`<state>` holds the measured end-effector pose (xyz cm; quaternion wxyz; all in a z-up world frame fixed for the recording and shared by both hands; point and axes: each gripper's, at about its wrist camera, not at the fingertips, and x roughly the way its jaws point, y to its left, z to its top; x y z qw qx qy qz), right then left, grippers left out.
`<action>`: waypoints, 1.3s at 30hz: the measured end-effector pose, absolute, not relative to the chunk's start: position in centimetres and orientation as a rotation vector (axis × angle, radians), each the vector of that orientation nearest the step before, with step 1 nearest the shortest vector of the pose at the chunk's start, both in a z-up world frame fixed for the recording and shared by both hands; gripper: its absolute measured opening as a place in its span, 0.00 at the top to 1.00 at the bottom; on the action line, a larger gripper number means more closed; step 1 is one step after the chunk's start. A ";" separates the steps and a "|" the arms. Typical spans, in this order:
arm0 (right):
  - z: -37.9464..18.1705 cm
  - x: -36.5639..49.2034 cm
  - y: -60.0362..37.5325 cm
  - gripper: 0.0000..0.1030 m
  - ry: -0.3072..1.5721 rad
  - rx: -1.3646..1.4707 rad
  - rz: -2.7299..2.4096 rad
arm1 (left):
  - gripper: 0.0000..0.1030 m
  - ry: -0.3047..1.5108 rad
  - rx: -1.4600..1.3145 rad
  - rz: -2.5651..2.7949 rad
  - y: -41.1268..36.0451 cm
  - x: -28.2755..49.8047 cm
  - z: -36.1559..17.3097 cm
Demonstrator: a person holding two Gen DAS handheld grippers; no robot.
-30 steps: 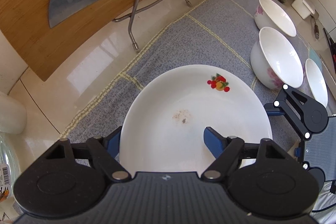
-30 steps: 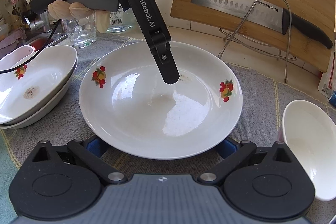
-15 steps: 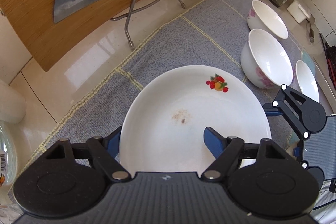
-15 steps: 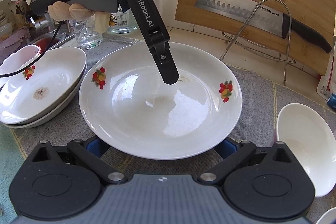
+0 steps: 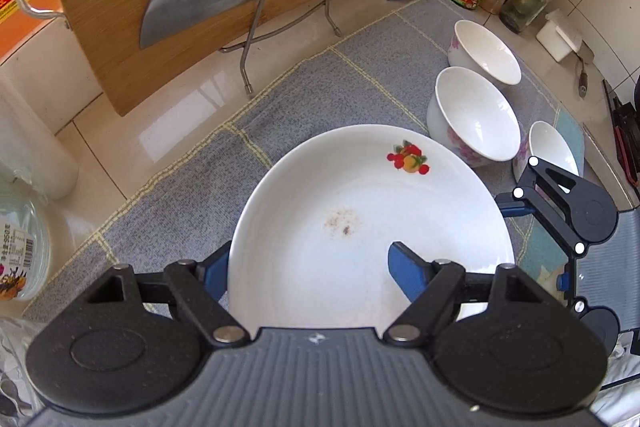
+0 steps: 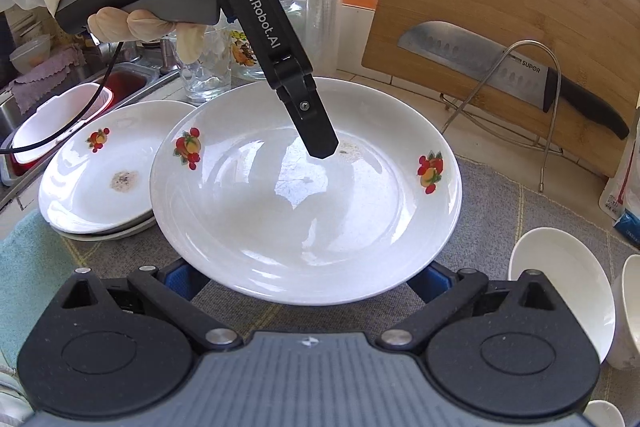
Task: Organize plates and bowls
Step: 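Lift the fruit-pattern plate with the left gripper and carry it over the stack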
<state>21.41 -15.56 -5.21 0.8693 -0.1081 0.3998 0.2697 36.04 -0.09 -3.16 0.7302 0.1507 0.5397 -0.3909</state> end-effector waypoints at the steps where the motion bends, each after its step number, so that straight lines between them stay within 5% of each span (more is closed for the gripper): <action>1: -5.1 21.3 -15.4 0.00 0.834 -0.229 0.573 | 0.23 1.187 0.327 -0.855 0.2 35.8 -3.0; 39: -4.7 19.4 -7.6 0.00 0.831 -0.355 0.958 | 0.23 1.204 0.047 -0.519 13.6 27.4 -3.9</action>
